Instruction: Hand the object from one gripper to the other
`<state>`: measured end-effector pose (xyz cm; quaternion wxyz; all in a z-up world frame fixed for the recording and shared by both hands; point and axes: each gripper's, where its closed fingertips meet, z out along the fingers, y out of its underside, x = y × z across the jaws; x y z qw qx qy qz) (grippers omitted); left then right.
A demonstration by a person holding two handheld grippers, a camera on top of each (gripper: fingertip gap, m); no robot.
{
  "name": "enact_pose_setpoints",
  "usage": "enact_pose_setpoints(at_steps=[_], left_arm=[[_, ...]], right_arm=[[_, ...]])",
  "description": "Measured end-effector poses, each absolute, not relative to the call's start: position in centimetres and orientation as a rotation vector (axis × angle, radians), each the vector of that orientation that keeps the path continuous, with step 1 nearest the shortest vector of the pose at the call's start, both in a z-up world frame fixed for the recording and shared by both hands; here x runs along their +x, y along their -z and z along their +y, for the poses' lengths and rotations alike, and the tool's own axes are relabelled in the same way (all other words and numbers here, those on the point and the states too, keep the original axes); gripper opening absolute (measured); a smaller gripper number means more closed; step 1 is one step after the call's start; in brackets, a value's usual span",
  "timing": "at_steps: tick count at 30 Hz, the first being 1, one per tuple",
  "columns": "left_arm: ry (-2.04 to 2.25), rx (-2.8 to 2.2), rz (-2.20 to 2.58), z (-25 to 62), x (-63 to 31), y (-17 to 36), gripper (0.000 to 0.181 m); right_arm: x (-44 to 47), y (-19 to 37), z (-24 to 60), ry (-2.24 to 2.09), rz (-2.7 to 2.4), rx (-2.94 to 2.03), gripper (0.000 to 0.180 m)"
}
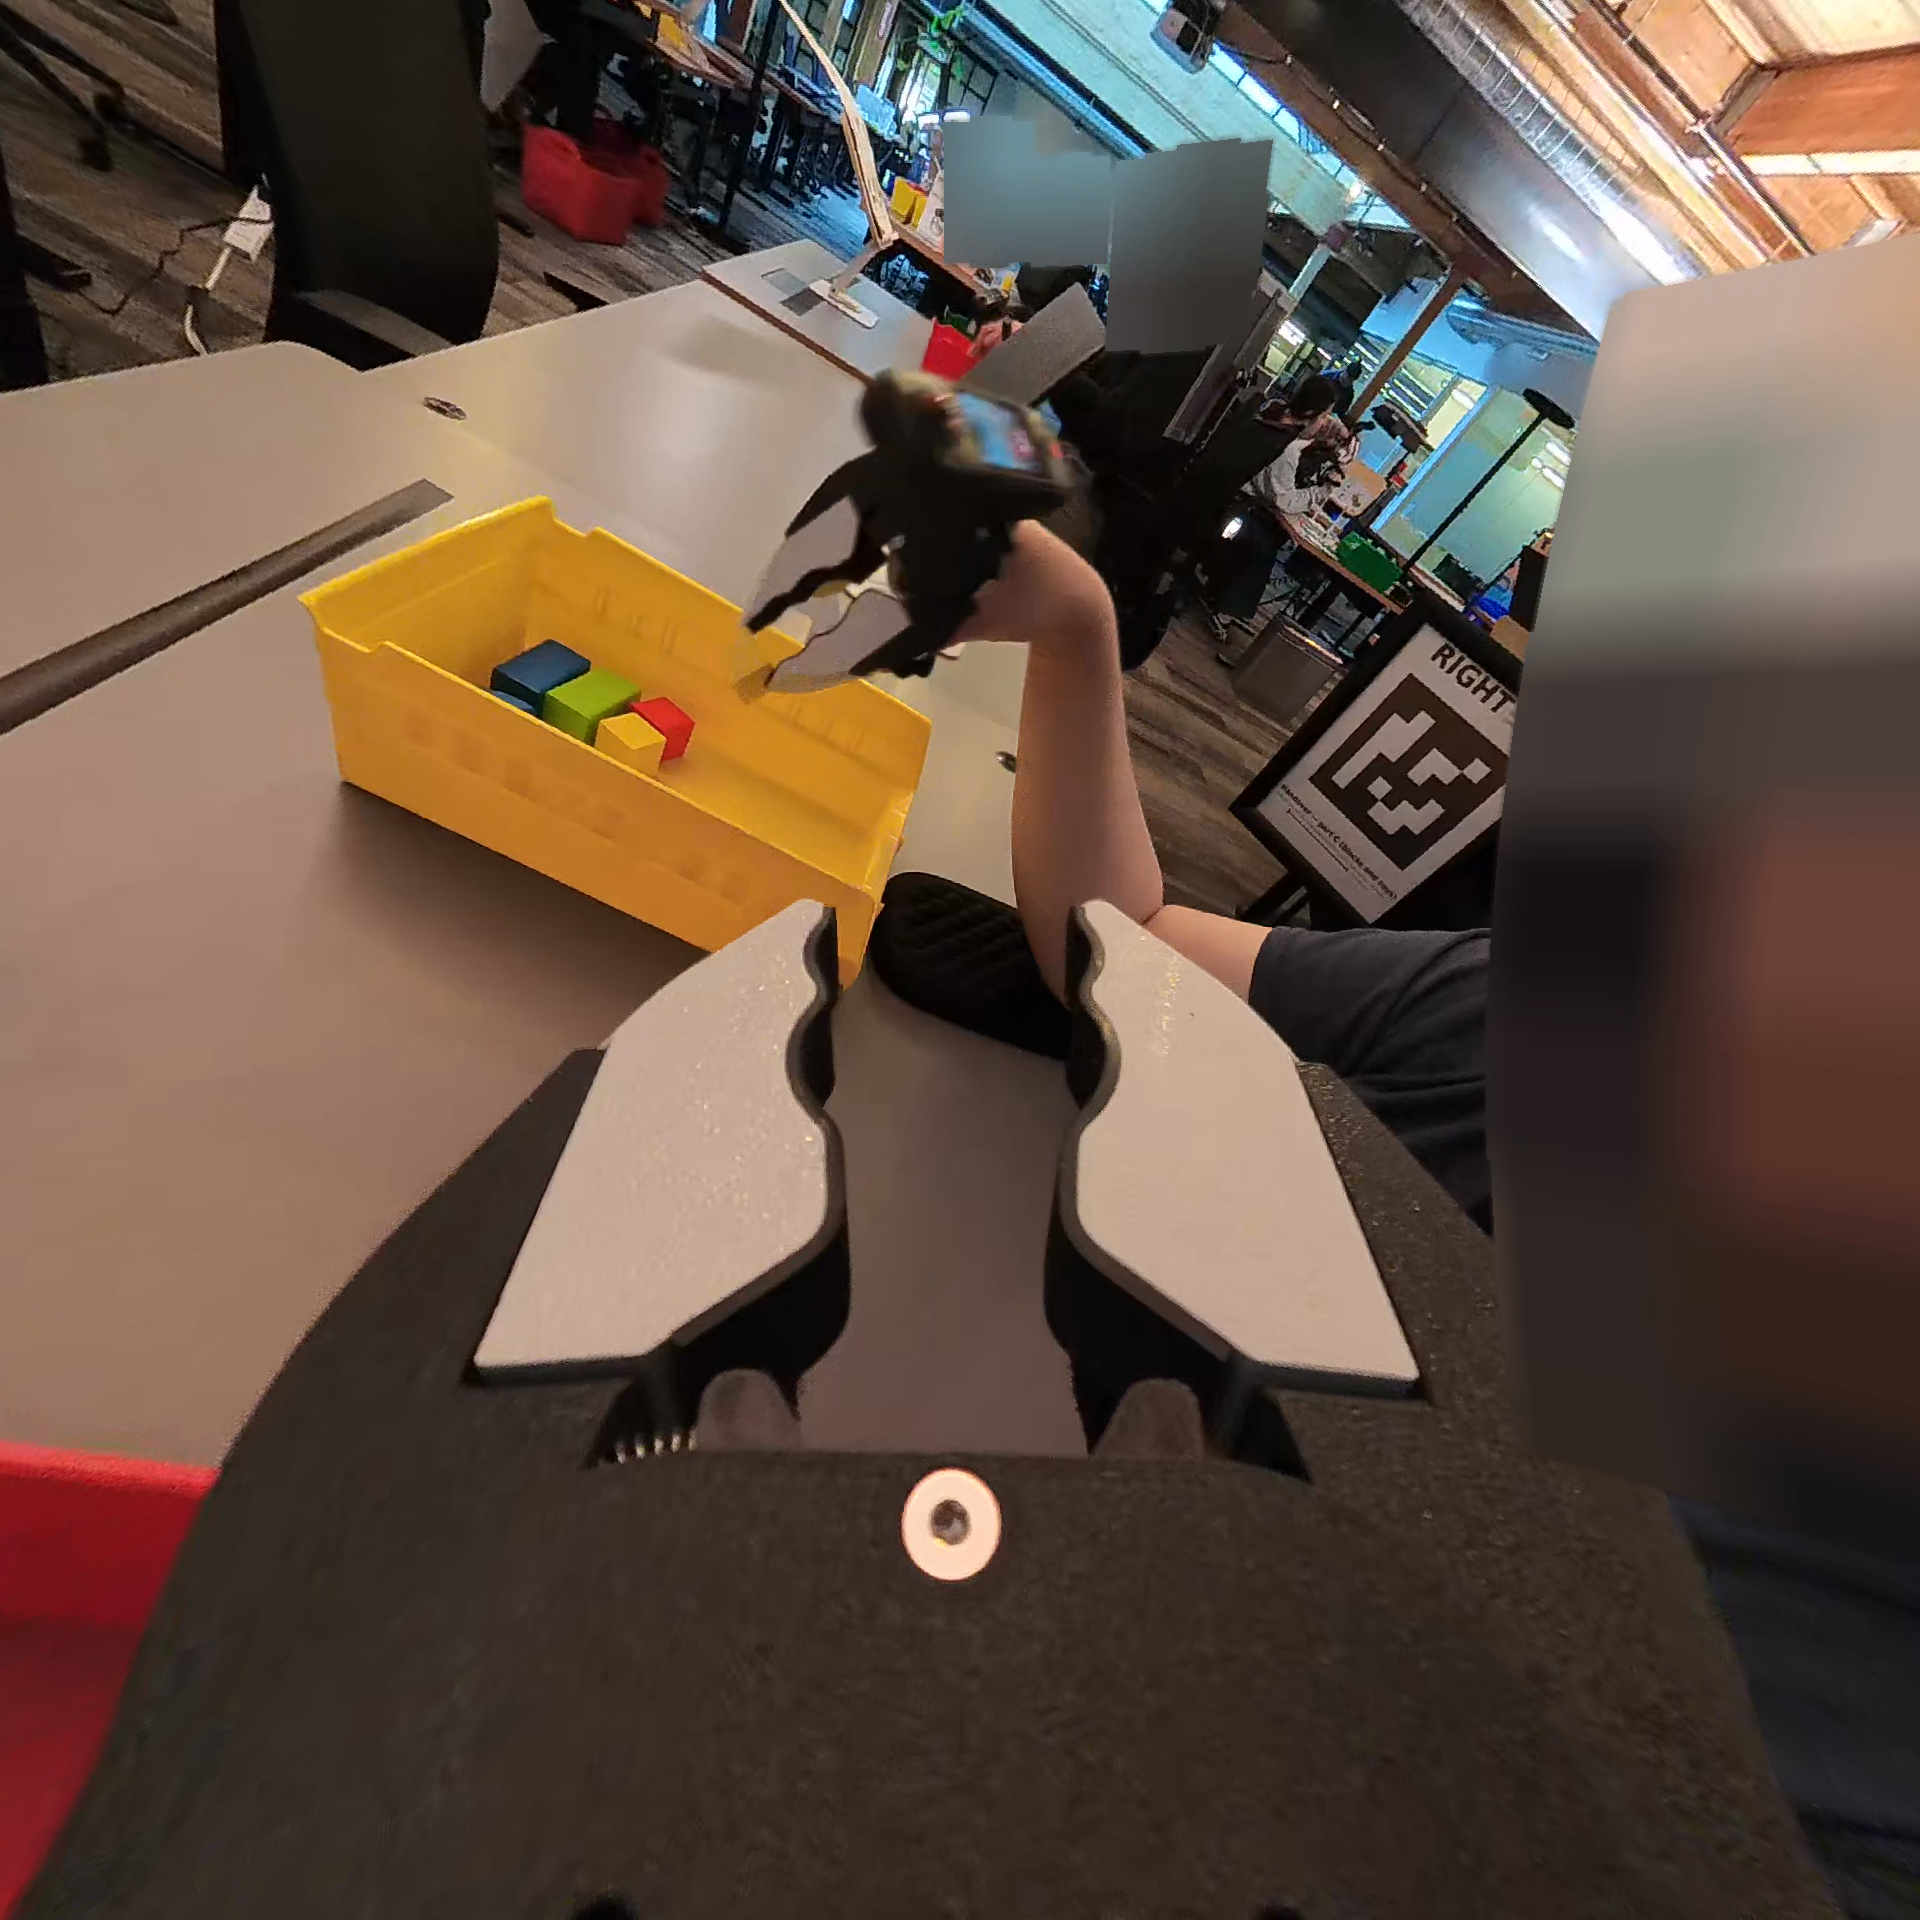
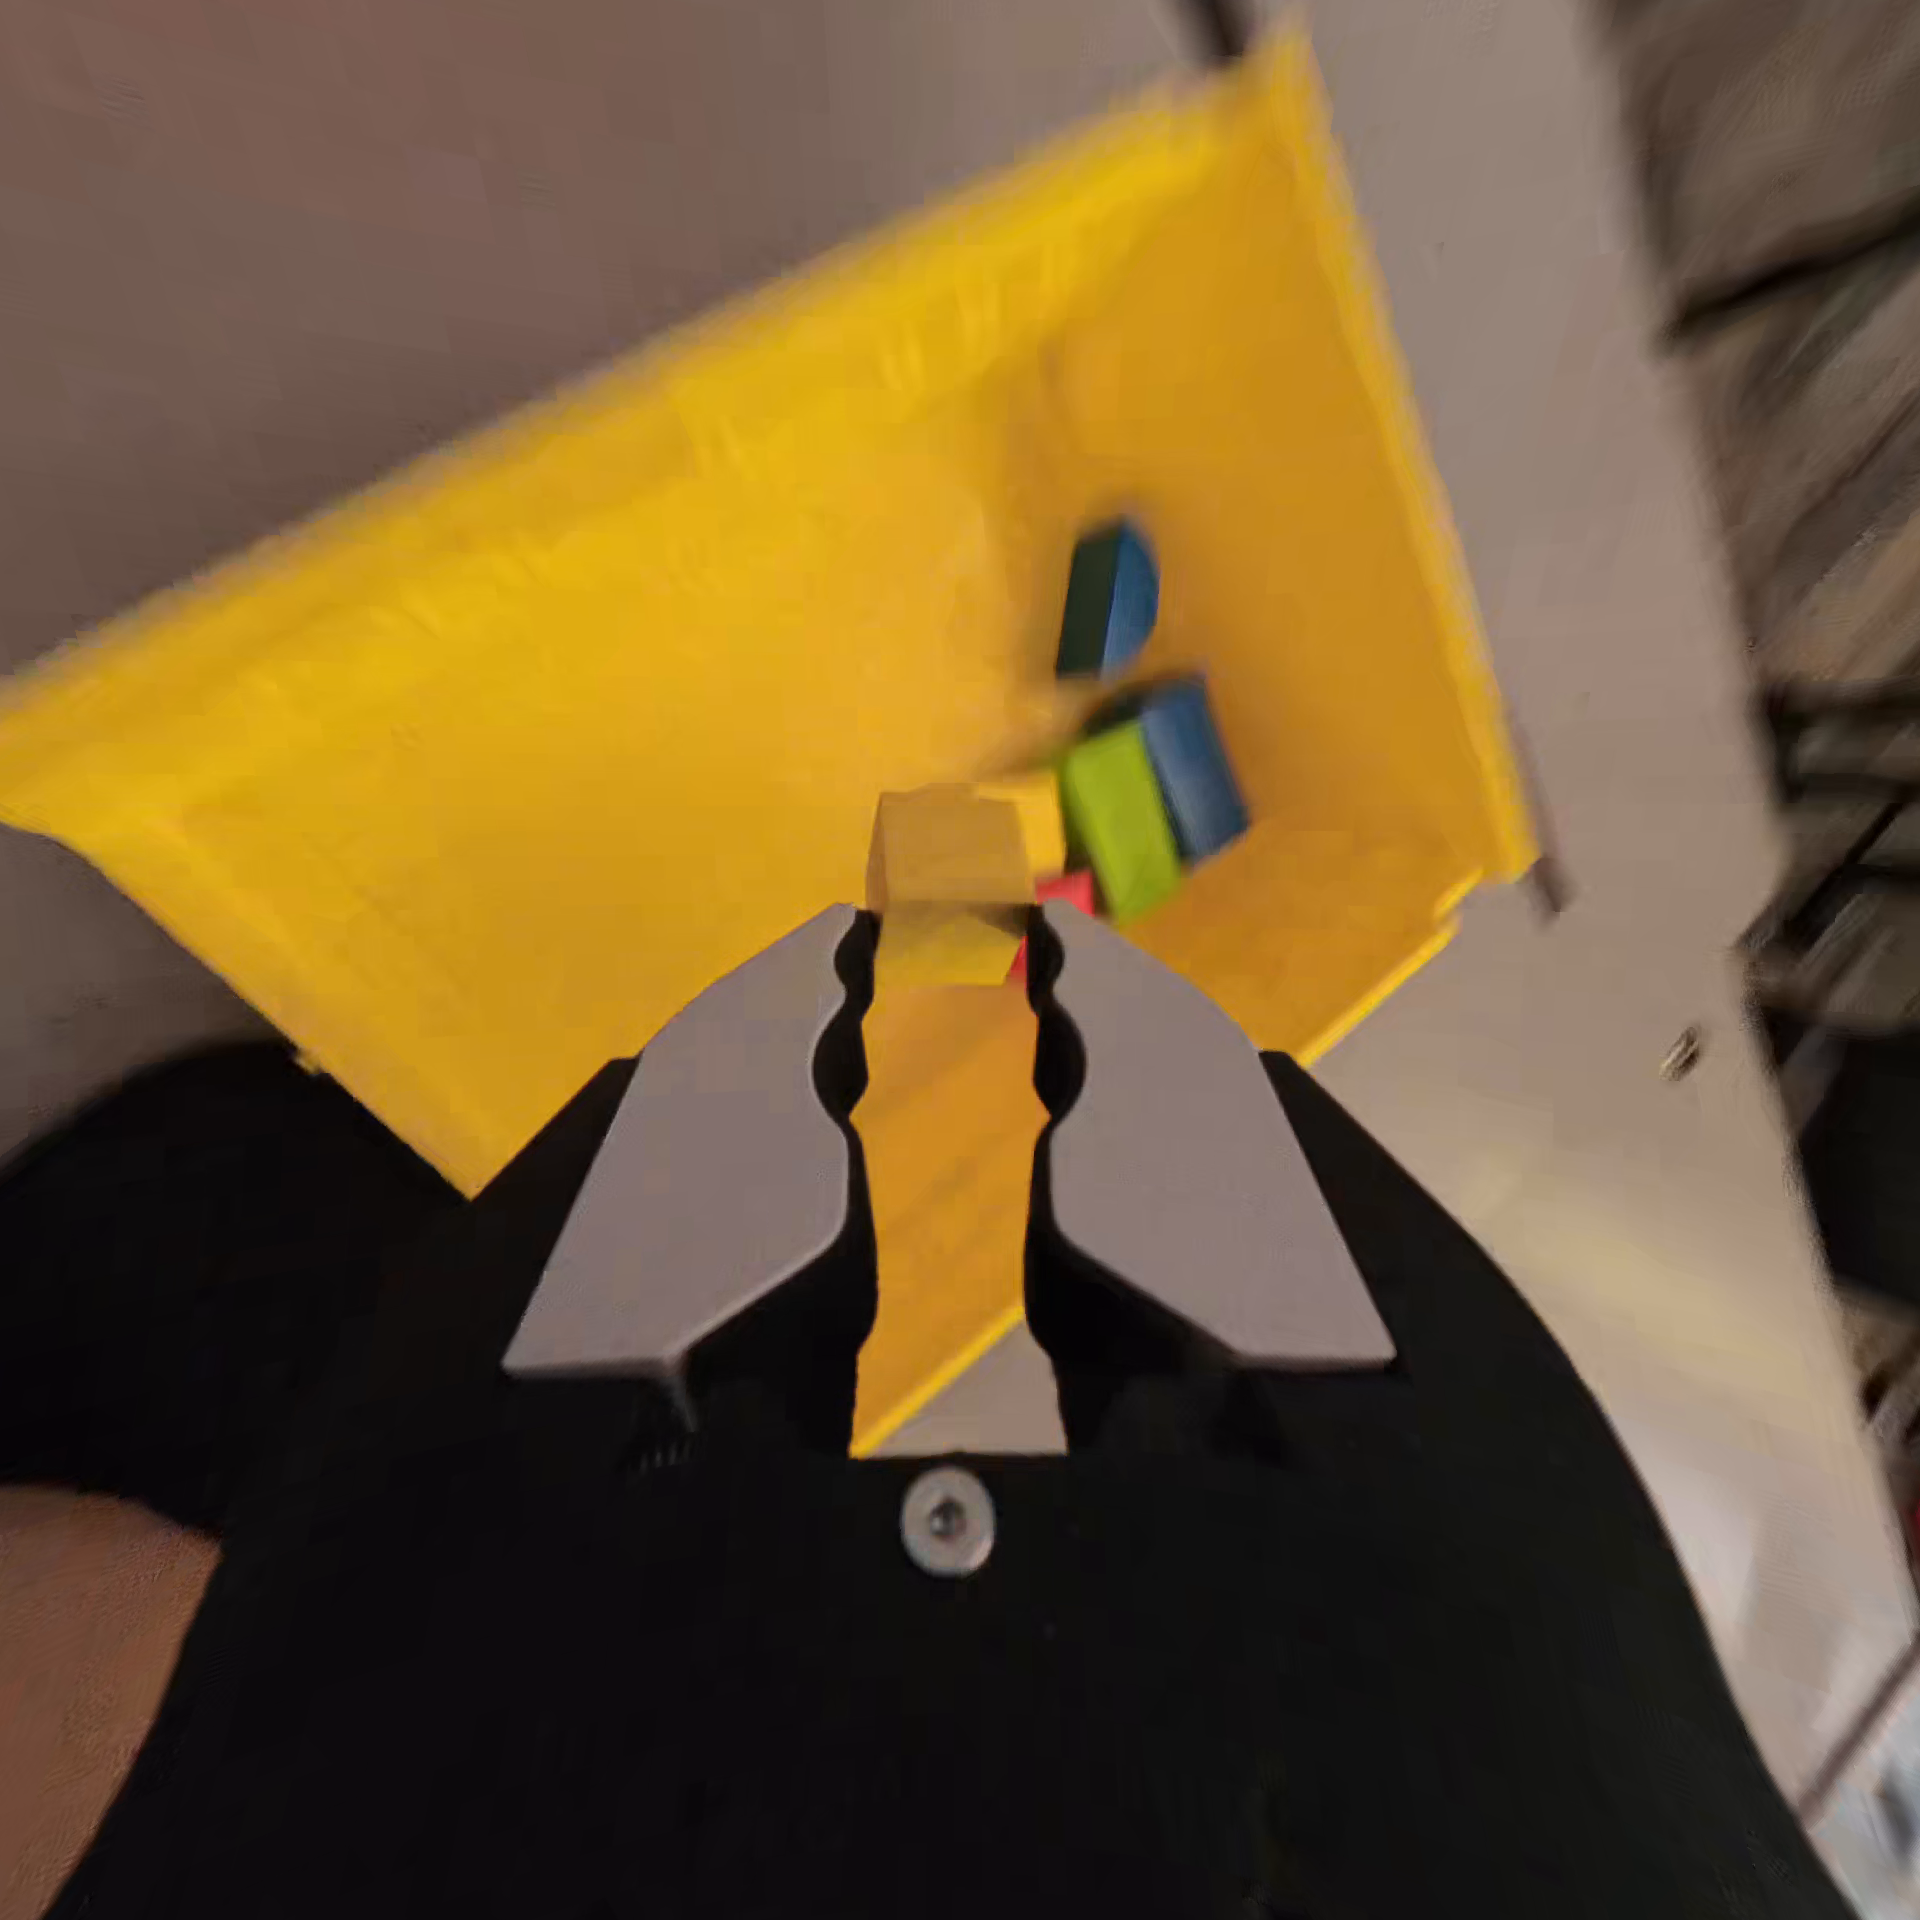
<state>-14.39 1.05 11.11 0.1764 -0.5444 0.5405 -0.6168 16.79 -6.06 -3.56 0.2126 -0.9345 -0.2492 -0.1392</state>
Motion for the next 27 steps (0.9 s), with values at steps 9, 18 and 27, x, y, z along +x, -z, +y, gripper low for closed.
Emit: enact_pose_setpoints(at_steps=[9,18,27], left_arm=[[1.734,-1.583,1.547,1.2,-14.6,-10.4,0.039],[1.732,-1.599,1.535,1.7,-15.0,-10.4,0.038],[1.592,-1.571,1.482,3.8,-15.8,-10.7,0.033]], right_arm=[[22.2,12.6,-9.2,0.36,-0.511,-3.133,0.029],[22.8,14.4,-8.5,0.388,-0.5,-3.193,0.029],[22.2,13.9,-8.2,0.324,-0.458,-3.152,0.03]])
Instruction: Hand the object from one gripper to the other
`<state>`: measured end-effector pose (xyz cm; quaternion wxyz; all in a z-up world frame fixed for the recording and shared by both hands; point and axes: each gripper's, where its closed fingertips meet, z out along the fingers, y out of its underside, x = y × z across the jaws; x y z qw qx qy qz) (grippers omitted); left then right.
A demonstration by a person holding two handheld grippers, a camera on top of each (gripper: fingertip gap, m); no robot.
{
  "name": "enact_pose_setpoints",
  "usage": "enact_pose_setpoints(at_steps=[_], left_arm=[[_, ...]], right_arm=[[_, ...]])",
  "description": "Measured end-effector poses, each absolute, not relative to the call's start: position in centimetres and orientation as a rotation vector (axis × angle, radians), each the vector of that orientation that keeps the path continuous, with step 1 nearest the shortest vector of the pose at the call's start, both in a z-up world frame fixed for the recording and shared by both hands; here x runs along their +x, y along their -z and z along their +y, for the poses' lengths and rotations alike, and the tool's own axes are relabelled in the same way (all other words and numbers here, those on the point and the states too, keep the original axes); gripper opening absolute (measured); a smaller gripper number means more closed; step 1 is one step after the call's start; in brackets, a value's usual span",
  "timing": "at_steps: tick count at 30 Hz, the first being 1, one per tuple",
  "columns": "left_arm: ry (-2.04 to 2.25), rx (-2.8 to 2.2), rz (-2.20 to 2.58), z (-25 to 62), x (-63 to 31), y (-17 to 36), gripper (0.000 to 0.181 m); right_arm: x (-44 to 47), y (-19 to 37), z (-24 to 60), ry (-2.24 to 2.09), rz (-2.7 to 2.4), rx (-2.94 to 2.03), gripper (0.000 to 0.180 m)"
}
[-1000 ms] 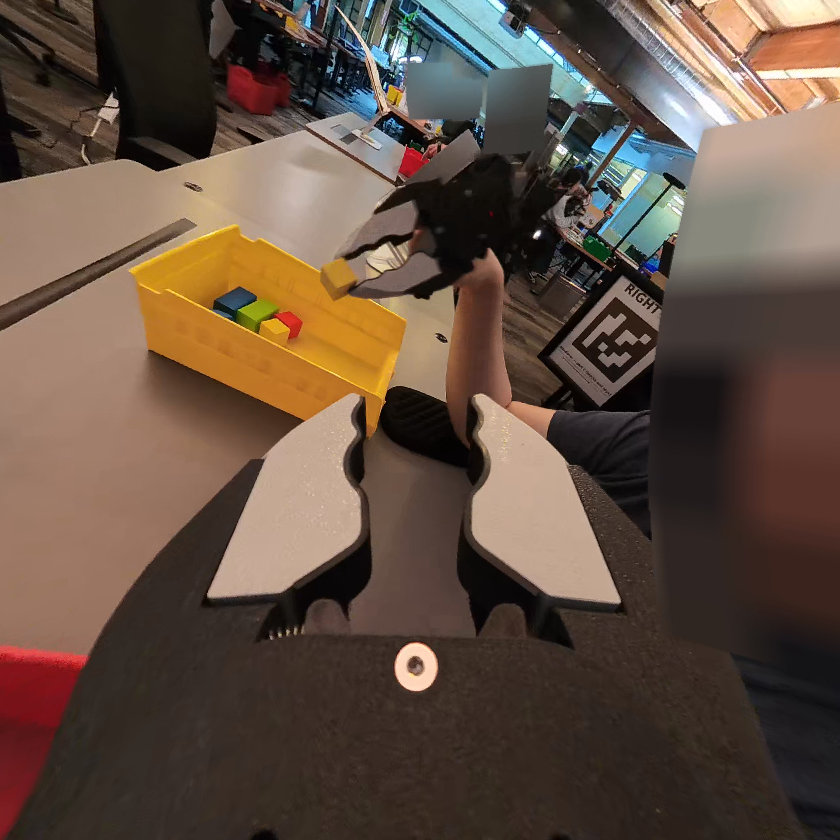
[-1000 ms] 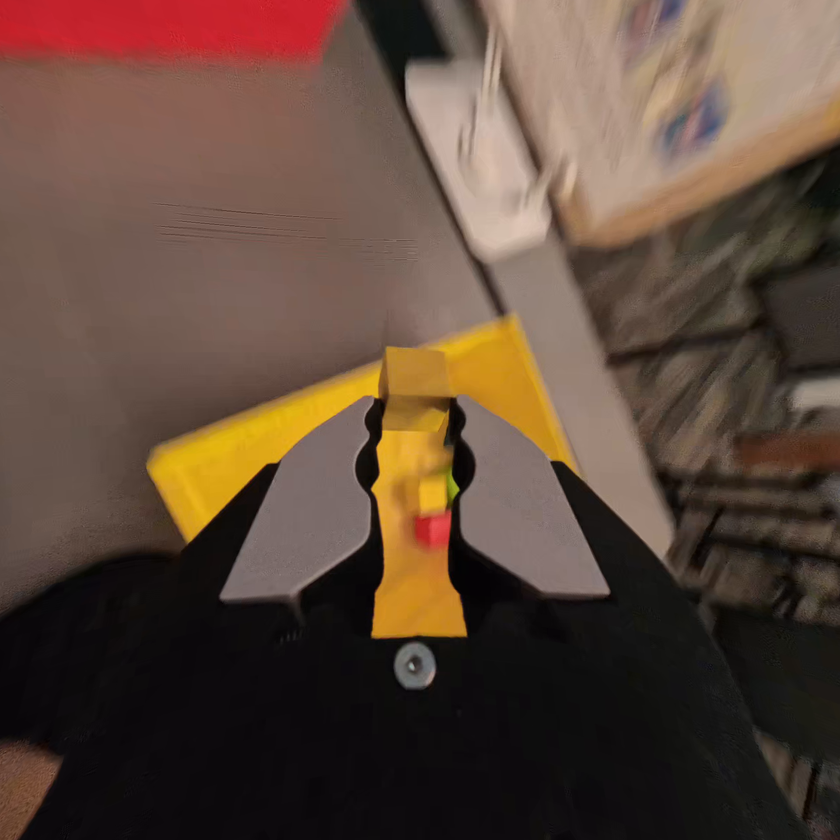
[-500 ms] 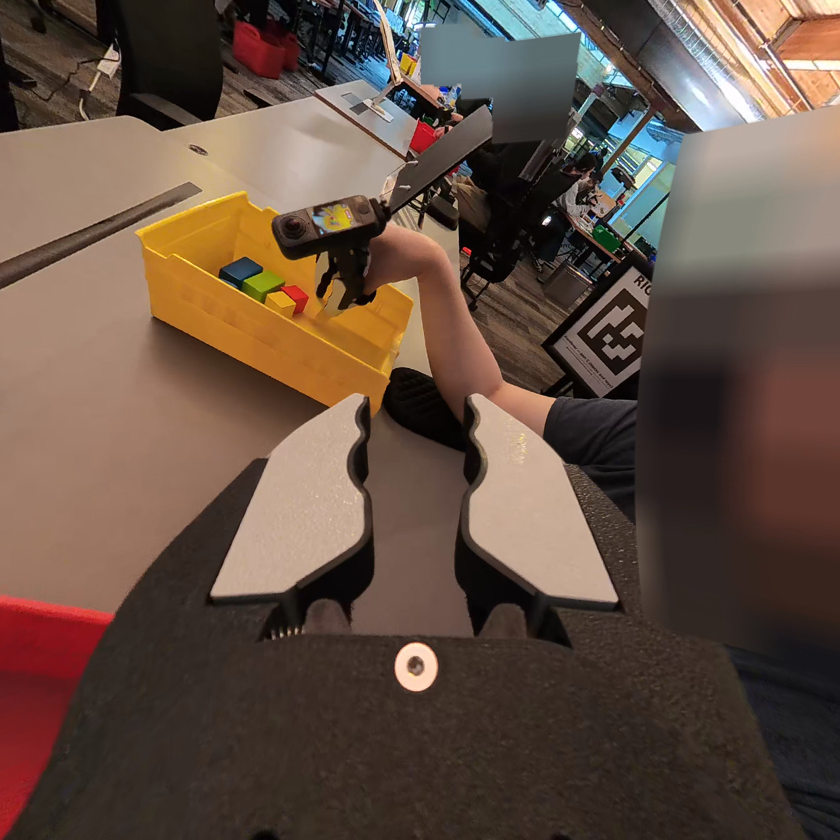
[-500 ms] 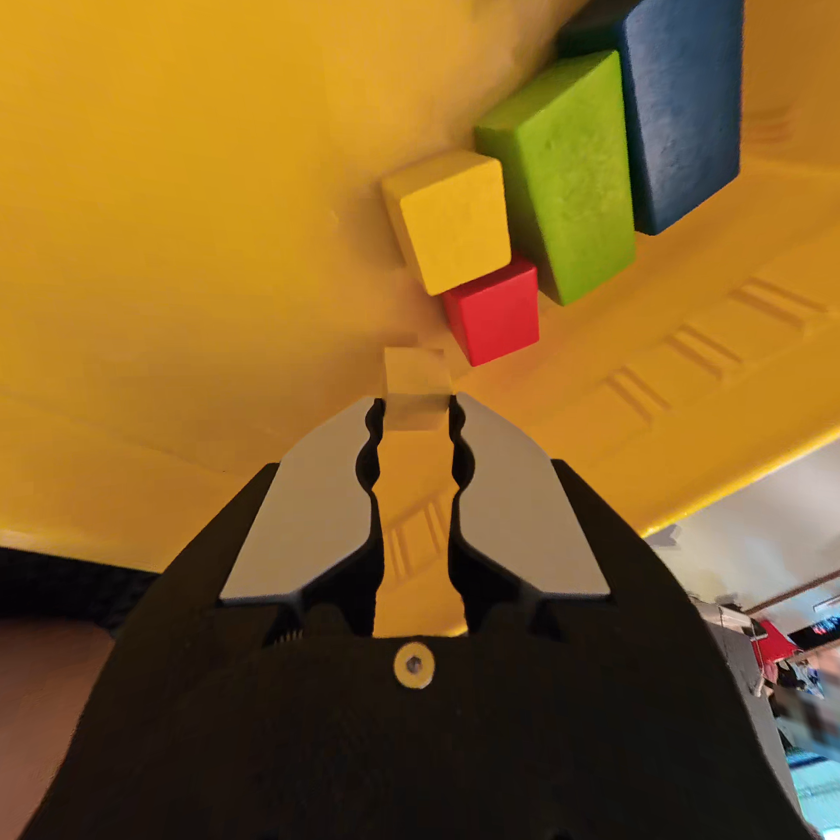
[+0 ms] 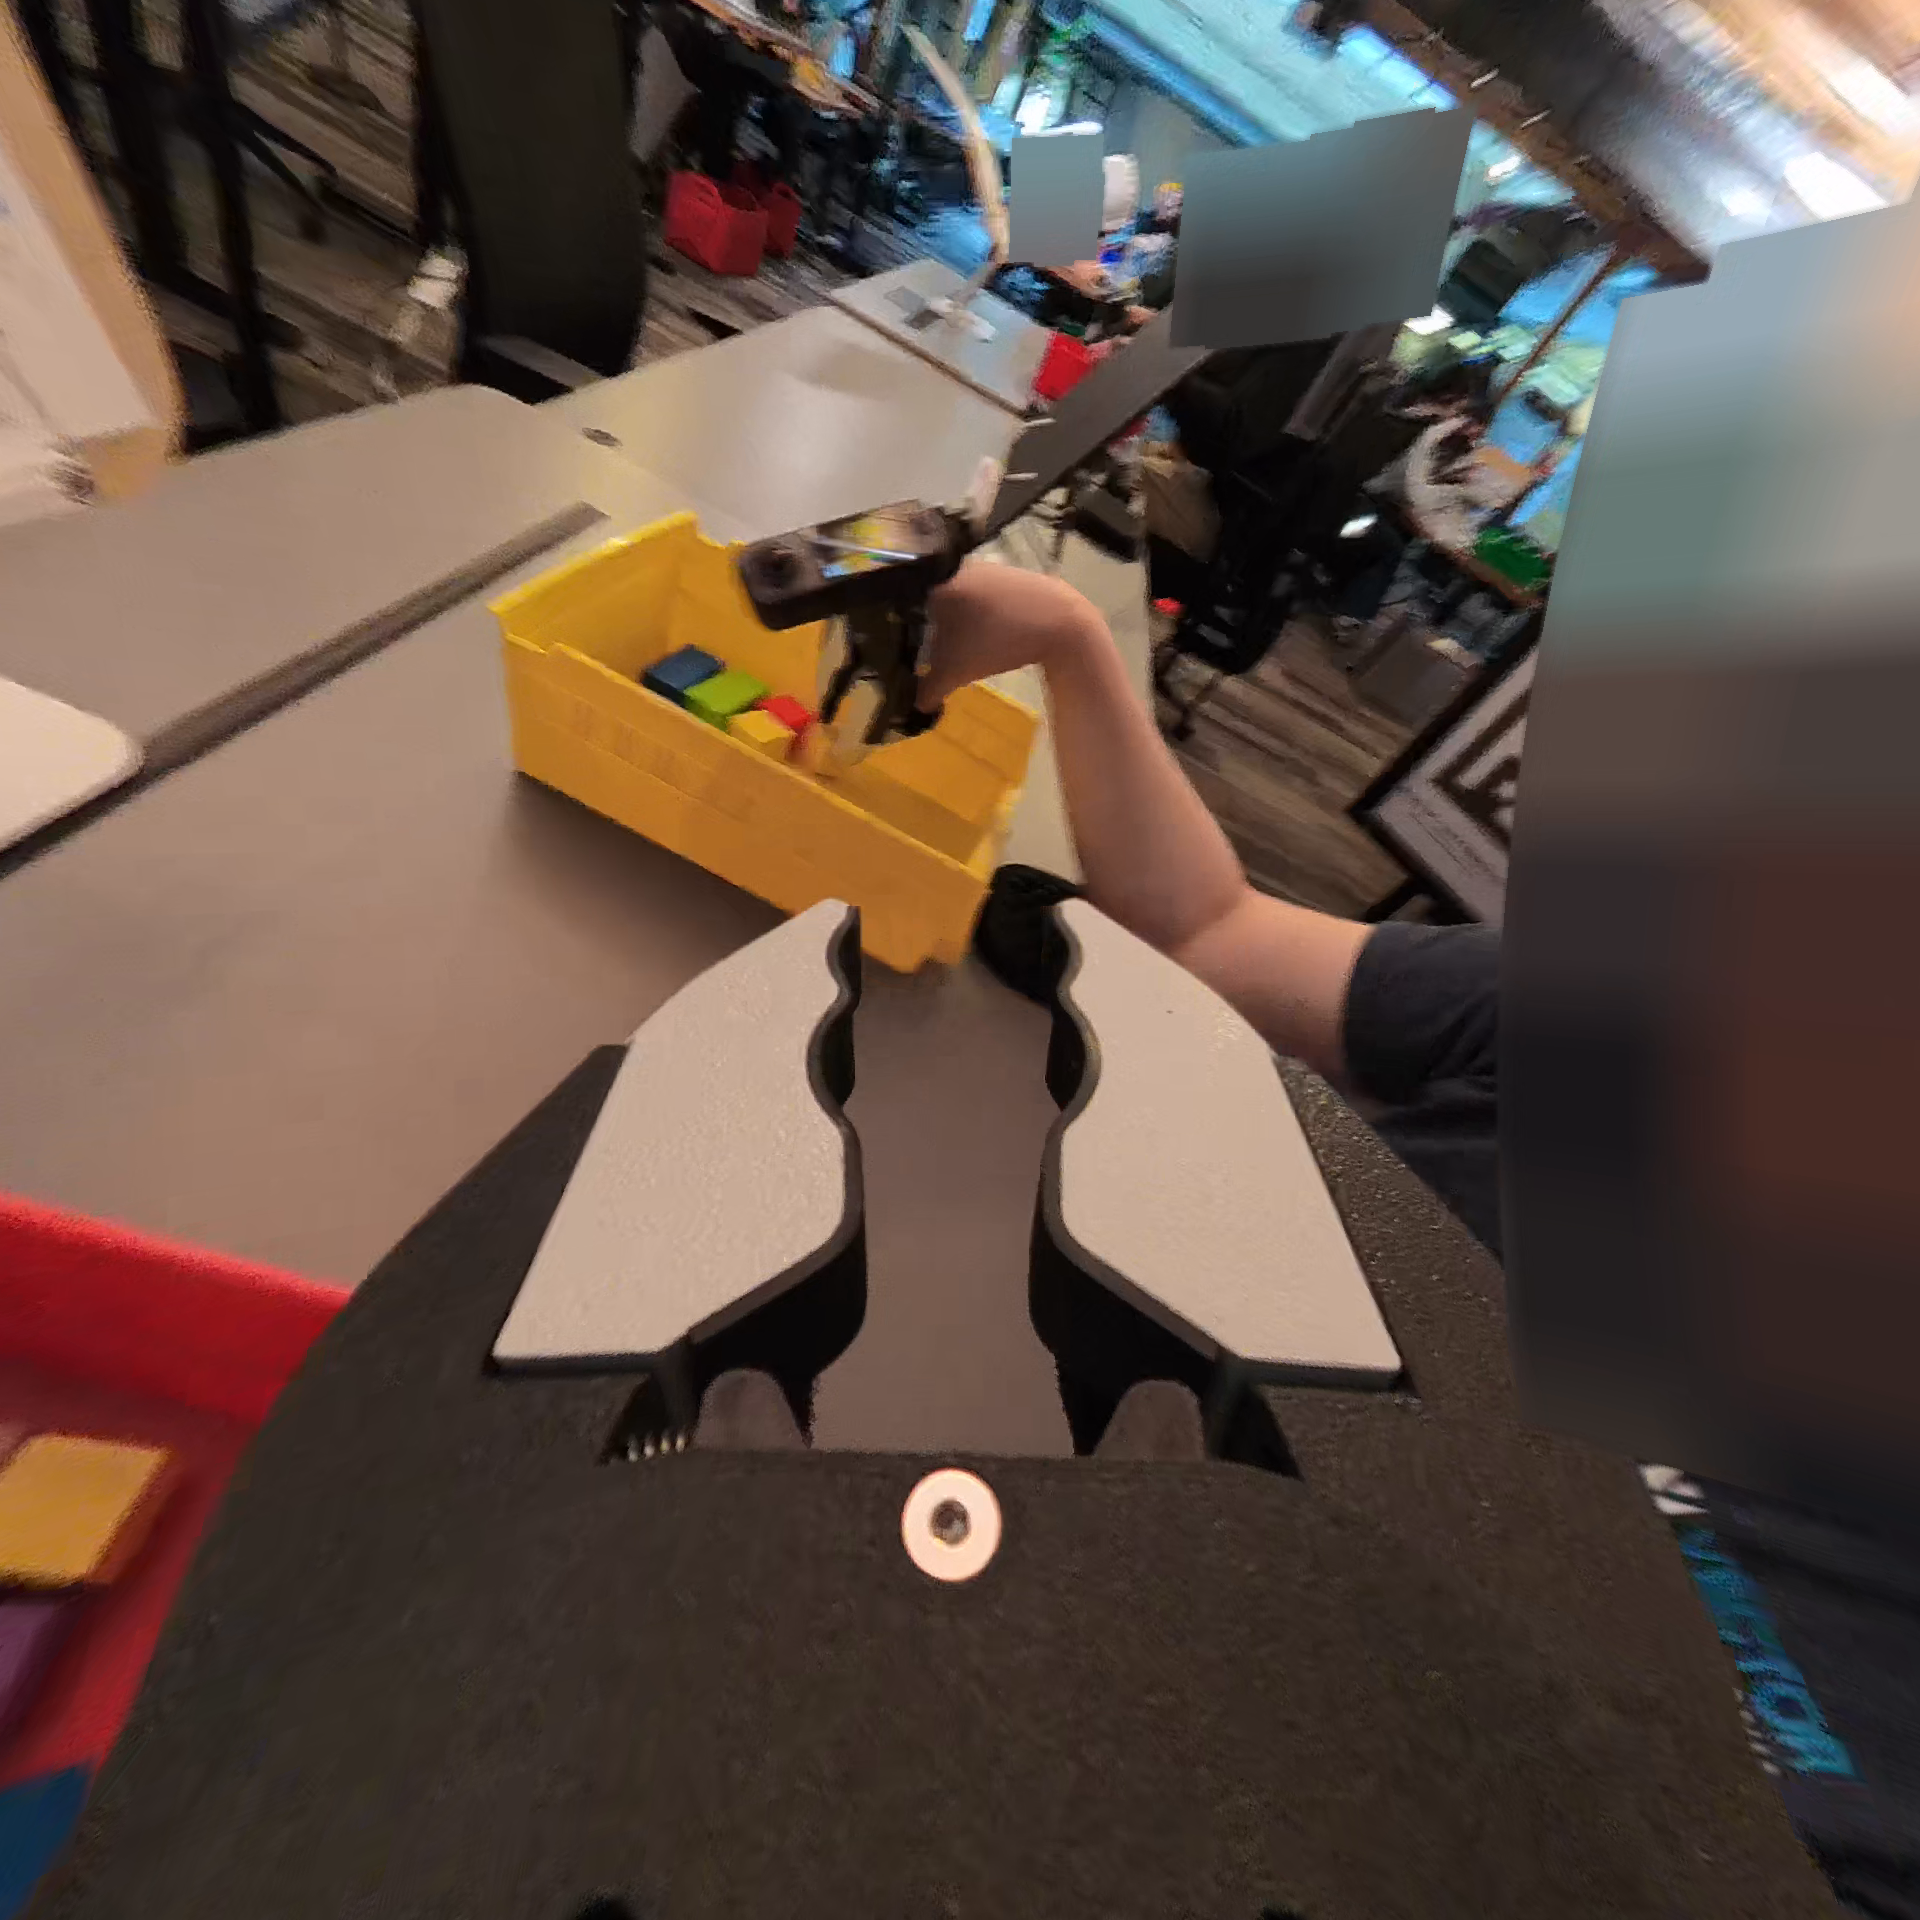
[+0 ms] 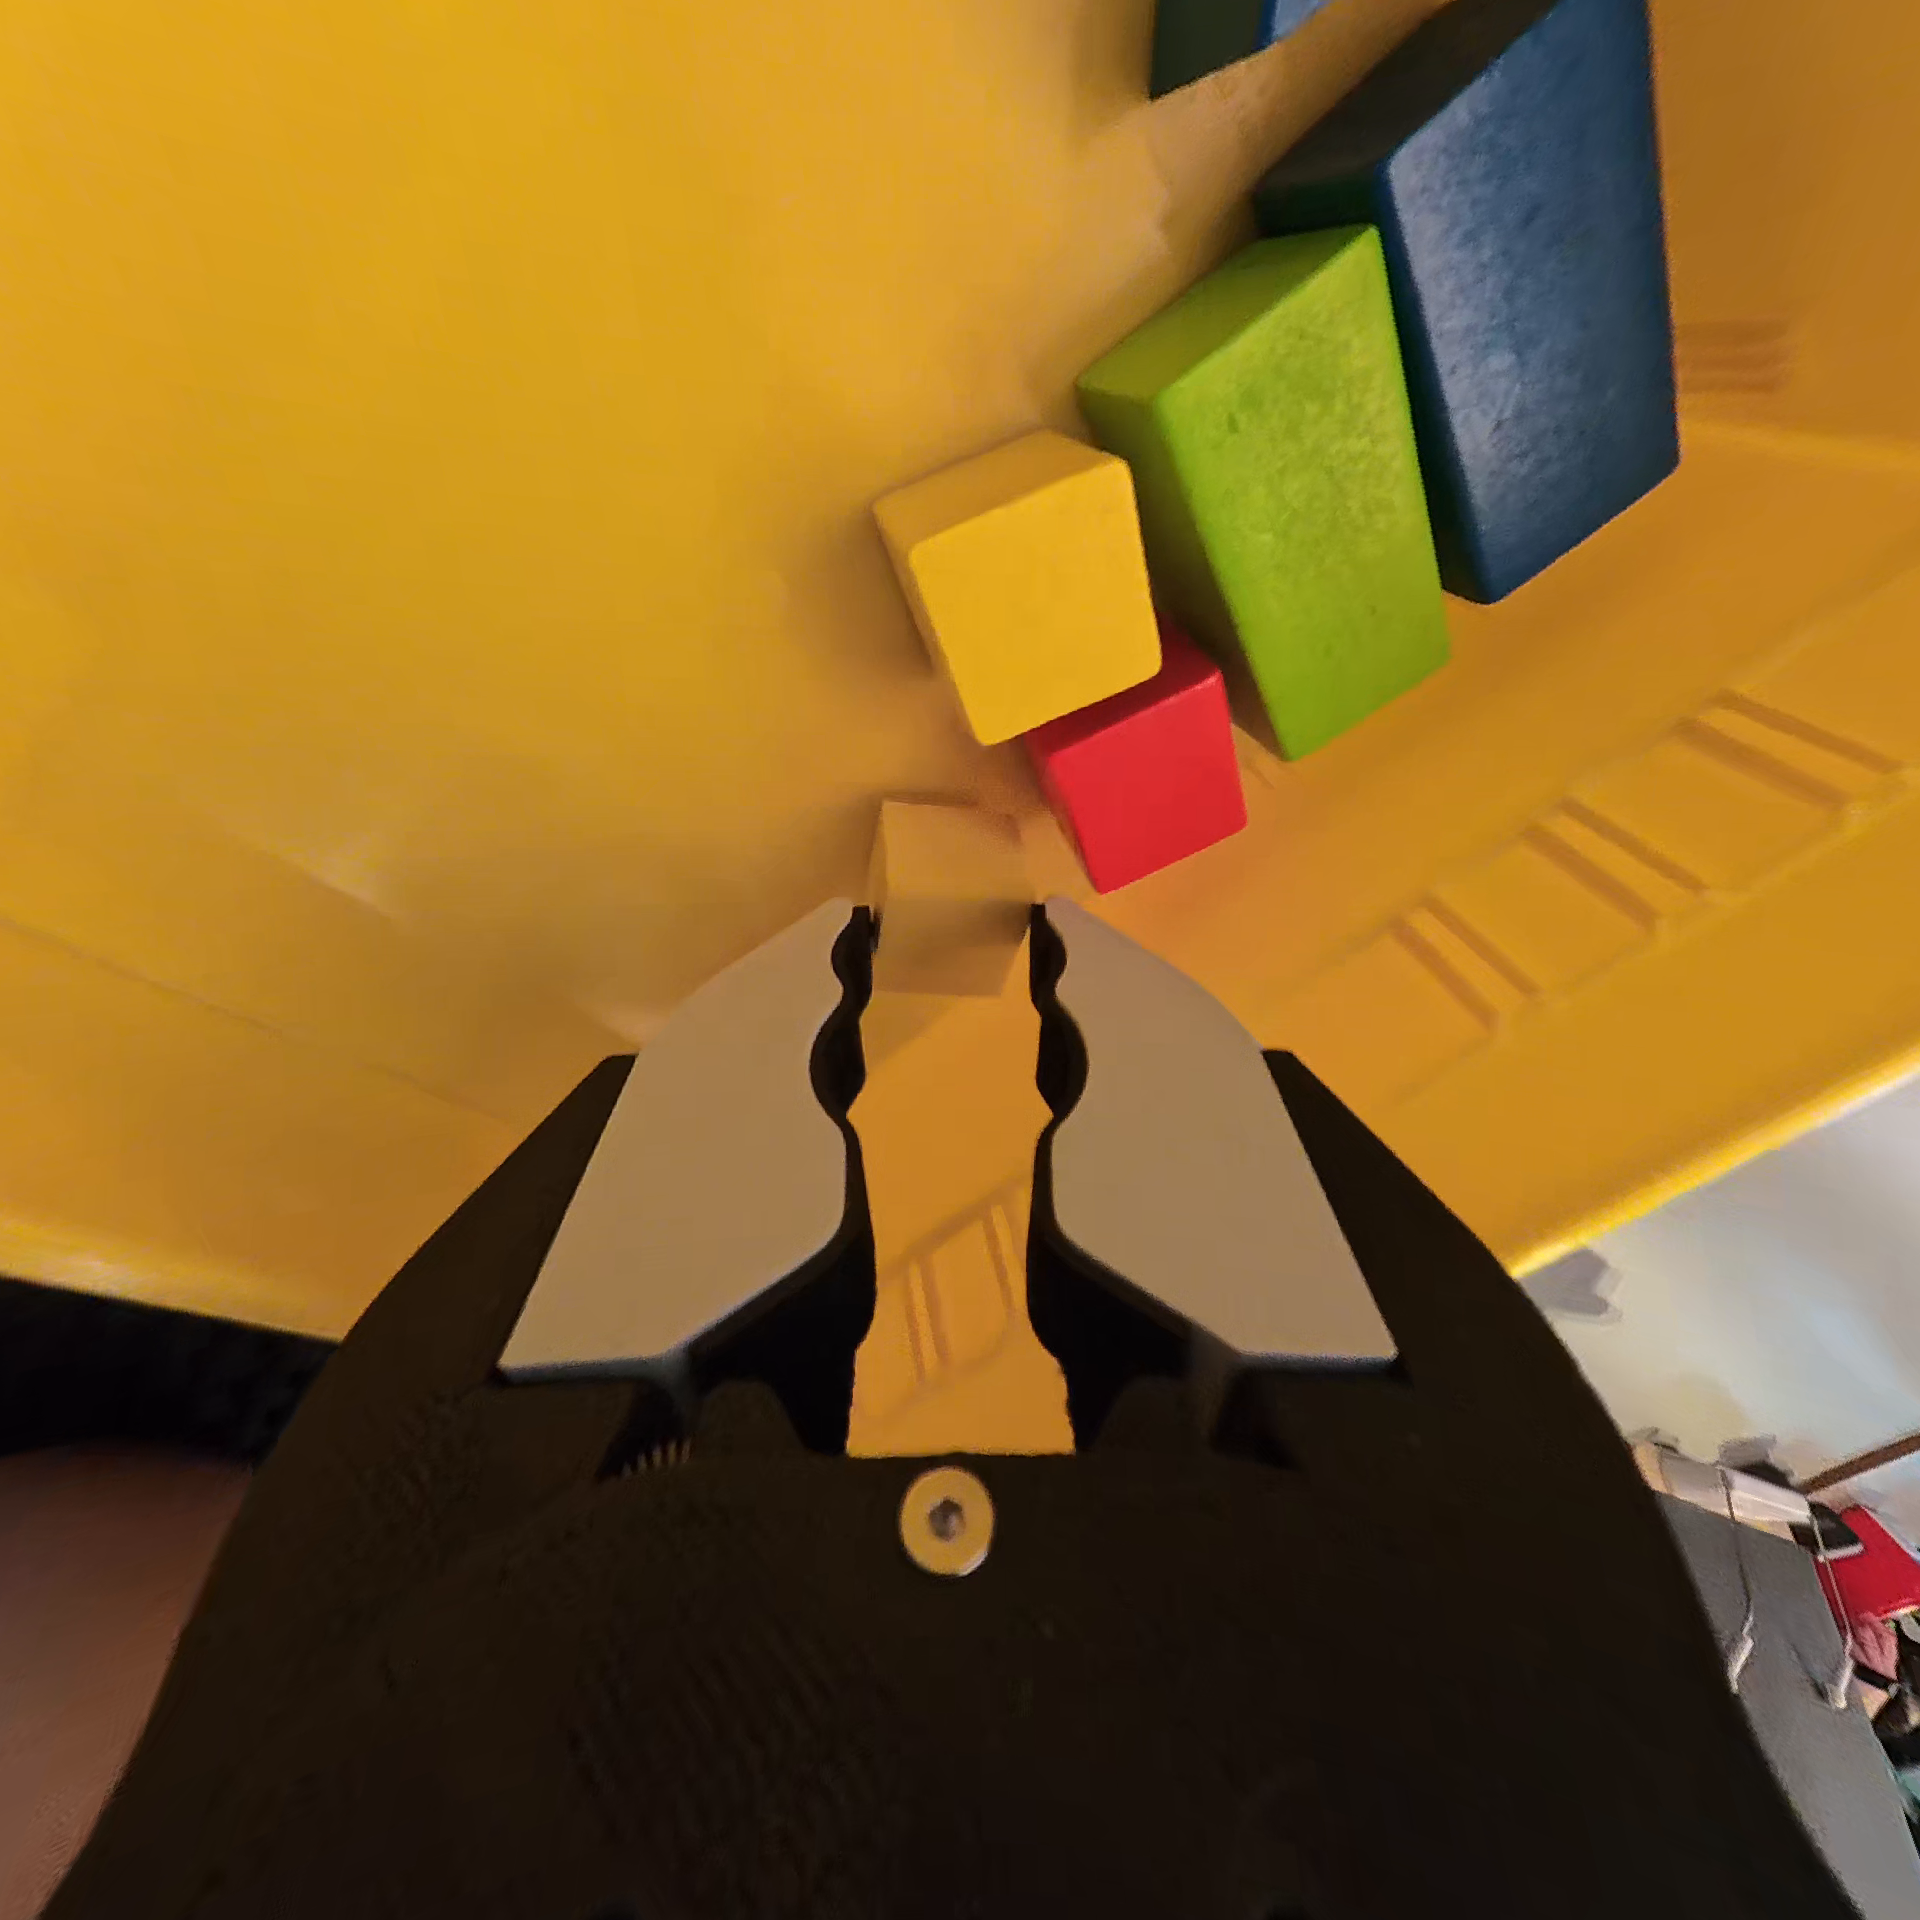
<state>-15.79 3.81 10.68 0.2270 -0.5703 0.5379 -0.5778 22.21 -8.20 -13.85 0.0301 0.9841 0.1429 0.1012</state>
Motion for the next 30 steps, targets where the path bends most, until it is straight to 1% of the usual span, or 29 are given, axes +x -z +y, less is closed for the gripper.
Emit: enact_pose_setpoints(at_steps=[2,5,7,10,13,21,24,30], left_arm=[[1.418,-1.615,1.494,5.4,-16.6,-9.6,0.033],[1.088,-1.827,1.442,9.4,-18.6,-6.2,0.036],[0.96,-1.912,1.395,11.5,-19.6,-4.8,0.037],[1.062,-1.914,1.357,11.8,-19.5,-4.9,0.032],[1.152,-1.891,1.348,11.3,-19.3,-5.6,0.031],[1.122,-1.898,1.389,10.8,-19.5,-5.3,0.032],[1.115,-1.905,1.401,10.7,-19.5,-5.1,0.032],[1.136,-1.912,1.407,10.6,-19.4,-5.1,0.032]], right_arm=[[21.8,12.7,-7.9,-0.332,0.463,3.08,0.031],[21.6,10.1,-6.9,-0.453,0.479,3.168,0.031],[21.2,9.5,-6.7,-0.469,0.512,3.188,0.027],[22.0,10.3,-7.0,-0.488,0.506,3.146,0.015],[22.2,11.4,-7.5,-0.417,0.464,3.129,0.015],[19.4,13.2,-10.5,-0.079,0.446,3.043,0.016],[17.9,13.2,-10.8,0.025,0.405,3.056,0.019],[16.5,13.1,-11.8,0.062,0.384,3.045,0.041]])
